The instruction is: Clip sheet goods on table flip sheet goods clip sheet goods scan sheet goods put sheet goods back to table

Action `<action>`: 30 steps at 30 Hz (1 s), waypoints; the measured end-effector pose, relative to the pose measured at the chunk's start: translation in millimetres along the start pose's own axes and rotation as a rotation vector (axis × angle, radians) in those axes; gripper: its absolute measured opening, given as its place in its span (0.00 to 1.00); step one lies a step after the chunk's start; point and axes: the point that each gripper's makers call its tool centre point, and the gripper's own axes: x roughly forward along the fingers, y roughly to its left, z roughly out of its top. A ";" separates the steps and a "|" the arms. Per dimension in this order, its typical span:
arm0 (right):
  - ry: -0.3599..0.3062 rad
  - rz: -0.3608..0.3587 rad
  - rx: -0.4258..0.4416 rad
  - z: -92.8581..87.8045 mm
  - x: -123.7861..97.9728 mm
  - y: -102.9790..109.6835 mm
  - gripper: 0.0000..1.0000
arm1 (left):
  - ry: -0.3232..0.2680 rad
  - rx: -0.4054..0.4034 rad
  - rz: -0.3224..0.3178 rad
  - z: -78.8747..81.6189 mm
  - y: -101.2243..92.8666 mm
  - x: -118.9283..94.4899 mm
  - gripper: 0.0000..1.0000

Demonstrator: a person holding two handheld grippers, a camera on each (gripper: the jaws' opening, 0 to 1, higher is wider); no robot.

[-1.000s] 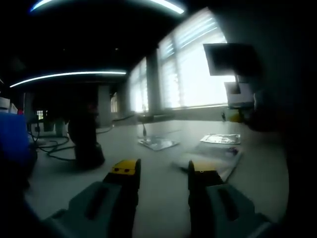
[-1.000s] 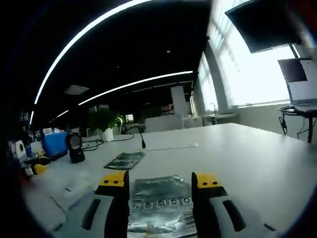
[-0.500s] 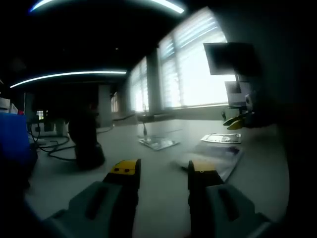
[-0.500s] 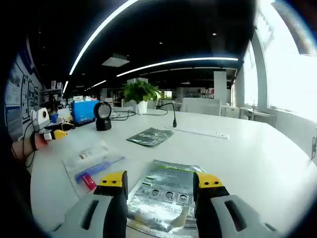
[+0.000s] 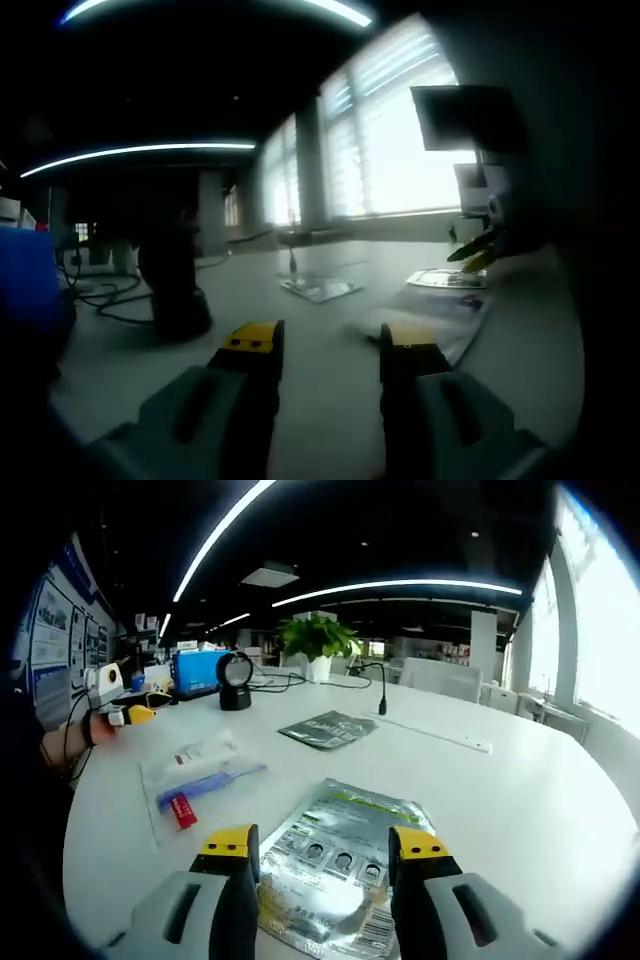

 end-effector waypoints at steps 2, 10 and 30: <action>0.011 -0.010 -0.008 -3.6 1.1 -6.9 0.46 | 0.001 0.001 0.000 -0.2 -0.1 0.1 0.31; 0.059 0.017 -0.015 -22.7 1.3 -3.8 0.45 | -0.001 0.003 0.001 0.3 -0.2 -0.3 0.31; 0.075 -0.134 0.136 -25.0 -2.9 -5.9 0.38 | 0.000 0.008 0.001 0.4 -0.5 -0.1 0.31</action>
